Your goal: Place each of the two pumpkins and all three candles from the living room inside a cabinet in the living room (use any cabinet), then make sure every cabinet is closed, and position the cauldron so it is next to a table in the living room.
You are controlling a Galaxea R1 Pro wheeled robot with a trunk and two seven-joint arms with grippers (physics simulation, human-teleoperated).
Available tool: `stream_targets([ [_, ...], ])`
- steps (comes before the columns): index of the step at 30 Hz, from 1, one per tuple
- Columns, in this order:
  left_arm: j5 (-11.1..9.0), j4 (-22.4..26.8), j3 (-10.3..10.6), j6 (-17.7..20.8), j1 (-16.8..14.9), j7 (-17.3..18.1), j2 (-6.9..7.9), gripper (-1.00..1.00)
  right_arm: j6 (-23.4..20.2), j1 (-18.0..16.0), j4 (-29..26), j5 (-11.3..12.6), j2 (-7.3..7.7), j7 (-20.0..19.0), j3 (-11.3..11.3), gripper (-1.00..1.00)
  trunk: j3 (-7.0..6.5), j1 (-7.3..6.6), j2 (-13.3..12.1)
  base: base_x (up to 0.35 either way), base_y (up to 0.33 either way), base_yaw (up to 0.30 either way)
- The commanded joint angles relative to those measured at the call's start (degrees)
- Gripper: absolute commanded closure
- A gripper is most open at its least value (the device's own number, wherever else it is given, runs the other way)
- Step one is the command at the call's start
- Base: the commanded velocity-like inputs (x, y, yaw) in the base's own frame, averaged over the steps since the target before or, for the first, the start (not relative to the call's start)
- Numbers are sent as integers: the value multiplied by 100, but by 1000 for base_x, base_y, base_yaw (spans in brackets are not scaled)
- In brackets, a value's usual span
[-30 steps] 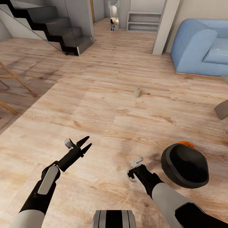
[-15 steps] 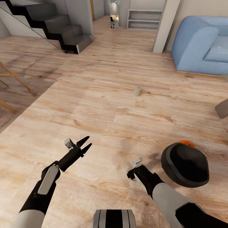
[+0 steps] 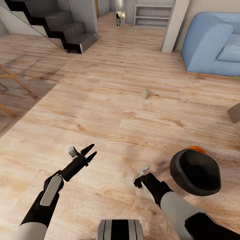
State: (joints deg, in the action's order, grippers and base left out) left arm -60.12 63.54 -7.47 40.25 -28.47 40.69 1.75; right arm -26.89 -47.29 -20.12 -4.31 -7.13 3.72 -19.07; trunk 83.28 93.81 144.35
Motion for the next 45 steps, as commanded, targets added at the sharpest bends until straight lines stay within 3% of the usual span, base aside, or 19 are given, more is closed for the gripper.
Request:
stream_targets([
  [1, 0, 2, 0, 0, 3, 0, -1, -100, 0, -2, 6, 2, -1, -1, 0, -100, 0, 0, 0, 0, 0, 0],
  [22, 0, 7, 0, 0, 26, 0, -8, -100, 0, -9, 16, -54, 1, -3, -1, -100, 89, 10, 5, 0, 0, 0],
  [45, 0, 1, 1, 0, 26, 1, -8, -100, 18, -9, 8, 5, 1, -25, 8, -100, 288, 34, 17, 0, 0, 0],
])
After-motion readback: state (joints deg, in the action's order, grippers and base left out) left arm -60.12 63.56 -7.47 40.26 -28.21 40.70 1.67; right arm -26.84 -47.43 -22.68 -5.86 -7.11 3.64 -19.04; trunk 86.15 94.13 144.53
